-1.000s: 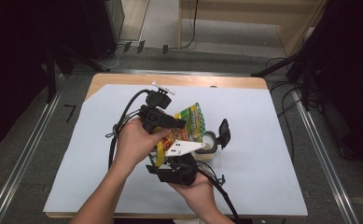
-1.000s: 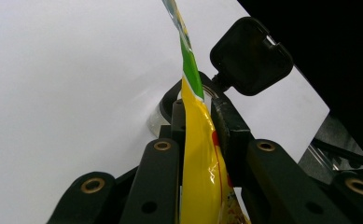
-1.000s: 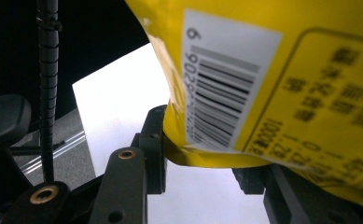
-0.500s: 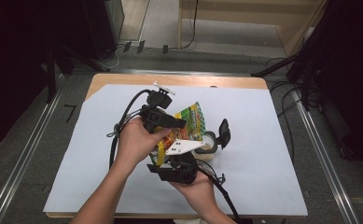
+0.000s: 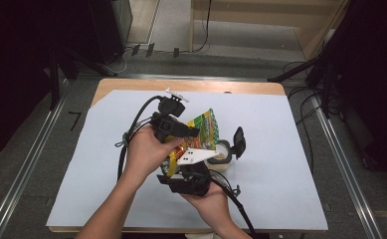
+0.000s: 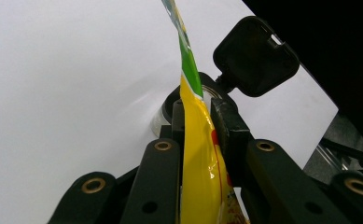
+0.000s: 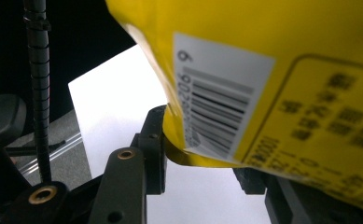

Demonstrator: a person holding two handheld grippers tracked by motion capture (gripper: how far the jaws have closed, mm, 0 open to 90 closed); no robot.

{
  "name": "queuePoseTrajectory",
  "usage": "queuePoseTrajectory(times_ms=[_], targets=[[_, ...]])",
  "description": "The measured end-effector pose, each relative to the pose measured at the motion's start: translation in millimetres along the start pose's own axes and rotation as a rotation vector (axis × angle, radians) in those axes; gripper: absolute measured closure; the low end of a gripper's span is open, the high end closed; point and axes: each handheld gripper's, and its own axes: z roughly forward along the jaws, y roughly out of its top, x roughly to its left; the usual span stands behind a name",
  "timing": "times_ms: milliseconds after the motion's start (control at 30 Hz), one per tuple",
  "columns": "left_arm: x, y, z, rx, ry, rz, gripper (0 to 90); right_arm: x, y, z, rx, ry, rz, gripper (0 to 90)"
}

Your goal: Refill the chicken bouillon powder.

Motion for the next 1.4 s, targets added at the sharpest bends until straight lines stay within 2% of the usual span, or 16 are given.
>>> queuePoseTrajectory(times_ms=[300,500,633,733,967,1233,1400], targets=[[-2.2,1.3,0.7,0.000,-0.006,0.001,80.9,1.3,-0.2,-2.3,-0.010,-0.005,0.014,62.6],[4.1,6.0,2.7,0.010,-0.026,-0.021,80.5,1.3,3.2,-3.6,0.001,-0.002,0.019,62.3],[6.6,8.4,2.8,0.011,-0.030,-0.026,80.7,-1.3,5.9,-4.1,0.010,-0.013,-0.007,62.3],[8.4,11.0,6.7,0.030,-0.023,-0.028,80.7,-5.0,6.0,-1.7,0.011,-0.001,0.012,62.3],[17.0,19.8,11.1,0.050,-0.046,-0.047,80.7,-10.3,10.4,-1.0,0.015,-0.008,0.026,62.1],[10.1,24.4,9.7,0.068,-0.044,-0.033,80.7,-11.8,11.5,-1.7,-0.009,0.007,0.054,62.4],[8.1,24.3,10.3,0.076,-0.048,-0.036,81.1,-11.8,9.8,-2.7,-0.011,0.005,0.052,62.3]])
